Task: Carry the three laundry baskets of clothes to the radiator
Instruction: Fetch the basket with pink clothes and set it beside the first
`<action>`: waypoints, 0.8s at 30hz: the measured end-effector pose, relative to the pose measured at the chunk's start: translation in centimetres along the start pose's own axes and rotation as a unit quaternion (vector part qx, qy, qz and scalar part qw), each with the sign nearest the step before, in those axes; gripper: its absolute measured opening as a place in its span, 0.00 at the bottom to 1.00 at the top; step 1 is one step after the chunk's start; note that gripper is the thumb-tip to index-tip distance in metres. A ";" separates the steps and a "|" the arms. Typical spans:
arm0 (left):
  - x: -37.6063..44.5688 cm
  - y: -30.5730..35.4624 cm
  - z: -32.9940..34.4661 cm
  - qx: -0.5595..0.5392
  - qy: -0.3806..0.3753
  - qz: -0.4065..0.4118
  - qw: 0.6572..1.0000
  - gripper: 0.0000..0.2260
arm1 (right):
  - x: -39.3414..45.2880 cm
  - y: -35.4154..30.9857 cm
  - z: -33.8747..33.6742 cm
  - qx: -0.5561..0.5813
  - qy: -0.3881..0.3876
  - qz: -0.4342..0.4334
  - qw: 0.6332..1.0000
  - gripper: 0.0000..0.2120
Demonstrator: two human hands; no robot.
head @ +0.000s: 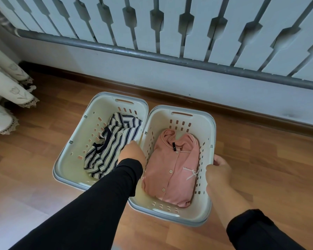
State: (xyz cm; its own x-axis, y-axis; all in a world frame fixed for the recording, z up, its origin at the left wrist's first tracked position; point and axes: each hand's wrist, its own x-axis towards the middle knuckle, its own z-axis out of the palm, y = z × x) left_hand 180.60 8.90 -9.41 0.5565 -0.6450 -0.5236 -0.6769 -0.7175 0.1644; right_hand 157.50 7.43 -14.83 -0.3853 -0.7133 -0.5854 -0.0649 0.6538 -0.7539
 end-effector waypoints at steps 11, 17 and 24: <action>-0.1 -0.1 0.0 0.008 -0.005 0.007 1.000 0.20 | -0.3 0.2 0.3 -0.012 0.013 -0.003 1.000 0.22; 0.0 0.0 -0.1 0.023 -0.012 0.006 1.000 0.21 | -0.7 0.2 0.1 -0.029 0.014 -0.011 0.999 0.22; 0.1 -0.1 0.0 0.037 -0.011 0.004 0.999 0.18 | -1.1 0.0 0.1 -0.050 0.001 -0.027 0.998 0.22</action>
State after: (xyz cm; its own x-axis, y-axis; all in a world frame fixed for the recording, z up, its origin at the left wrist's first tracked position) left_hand 180.67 8.92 -9.51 0.5406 -0.6439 -0.5414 -0.7158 -0.6902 0.1061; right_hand 157.96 8.21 -14.26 -0.3809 -0.7482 -0.5432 -0.1766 0.6356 -0.7516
